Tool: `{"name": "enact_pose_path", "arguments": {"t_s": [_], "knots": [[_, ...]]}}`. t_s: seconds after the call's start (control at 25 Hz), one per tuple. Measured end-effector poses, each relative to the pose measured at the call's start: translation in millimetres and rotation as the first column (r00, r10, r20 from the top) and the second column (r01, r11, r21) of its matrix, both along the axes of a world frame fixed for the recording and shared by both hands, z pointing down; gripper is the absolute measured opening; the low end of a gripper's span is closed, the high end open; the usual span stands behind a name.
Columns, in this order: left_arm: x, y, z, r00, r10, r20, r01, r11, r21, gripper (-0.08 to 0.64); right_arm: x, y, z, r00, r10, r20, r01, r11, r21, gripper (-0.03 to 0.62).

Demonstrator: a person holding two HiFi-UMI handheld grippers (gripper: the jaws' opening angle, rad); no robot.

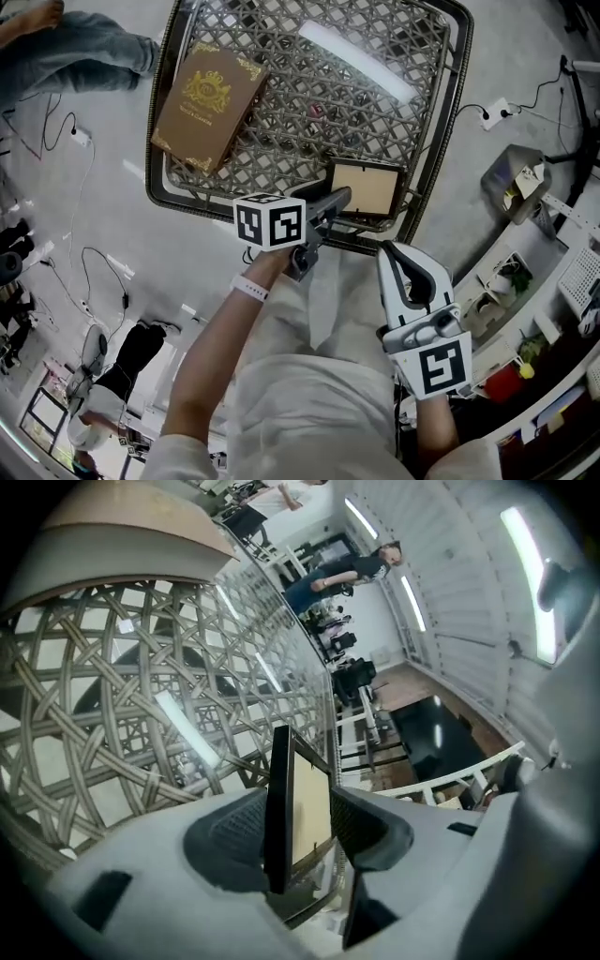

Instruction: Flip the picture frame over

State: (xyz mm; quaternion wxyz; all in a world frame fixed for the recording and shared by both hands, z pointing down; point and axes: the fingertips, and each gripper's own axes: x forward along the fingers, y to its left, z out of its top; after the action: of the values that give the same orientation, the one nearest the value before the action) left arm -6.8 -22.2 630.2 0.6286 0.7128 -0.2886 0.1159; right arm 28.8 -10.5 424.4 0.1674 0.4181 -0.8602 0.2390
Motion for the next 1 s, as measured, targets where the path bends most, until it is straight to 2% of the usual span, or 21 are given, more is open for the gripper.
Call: {"name": "enact_pose_path", "arguments": {"t_s": [0.08,0.16,0.28,0.36,0.48,0.64,0.68,0.8,1.0], "knots": [[-6.1,1.5,5.2,0.996,0.023,0.088,-0.025,1.000,0.018,0.206,0.8,0.5,0.1,1.000,-0.001,-0.001,0.001,1.000,-0.001,0.018],[-10.8,3.6,9.3,0.980,0.067,0.188,-0.076,0.996,0.042,0.207,2.0,1.0,0.3,1.000,-0.001,-0.002,0.001,1.000,-0.002,0.018],[-16.4,5.9,14.6,0.933,0.136,0.332,-0.172,0.982,0.080,0.207,1.6,1.8,0.2,1.000,-0.001,0.001,0.001,1.000,0.001,0.018],[-17.9,6.3,16.8,0.907,0.161,0.389,-0.214,0.972,0.096,0.207,0.5,2.9,0.1,1.000,-0.002,0.003,0.002,1.000,0.001,0.018],[-18.5,6.5,18.0,0.889,0.165,0.428,-0.227,0.969,0.098,0.206,0.7,4.6,-1.3,1.000,-0.001,0.004,0.001,1.000,0.004,0.018],[-23.0,5.4,19.3,0.841,0.173,0.513,-0.266,0.957,0.113,0.207,4.9,6.7,-2.6,1.000,0.005,0.002,-0.005,1.000,0.008,0.018],[-23.8,5.5,19.4,0.837,0.172,0.520,-0.267,0.957,0.115,0.207,6.1,7.2,-2.8,1.000,0.007,0.001,-0.007,1.000,0.009,0.018],[-26.9,6.1,16.5,0.851,0.152,0.503,-0.239,0.965,0.112,0.207,9.0,8.3,-4.8,1.000,0.012,-0.001,-0.012,1.000,0.015,0.018],[-40.1,9.4,3.1,0.841,0.136,0.524,-0.237,0.963,0.131,0.179,12.6,6.7,-16.2,1.000,0.026,-0.001,-0.026,0.999,0.042,0.018]]}}
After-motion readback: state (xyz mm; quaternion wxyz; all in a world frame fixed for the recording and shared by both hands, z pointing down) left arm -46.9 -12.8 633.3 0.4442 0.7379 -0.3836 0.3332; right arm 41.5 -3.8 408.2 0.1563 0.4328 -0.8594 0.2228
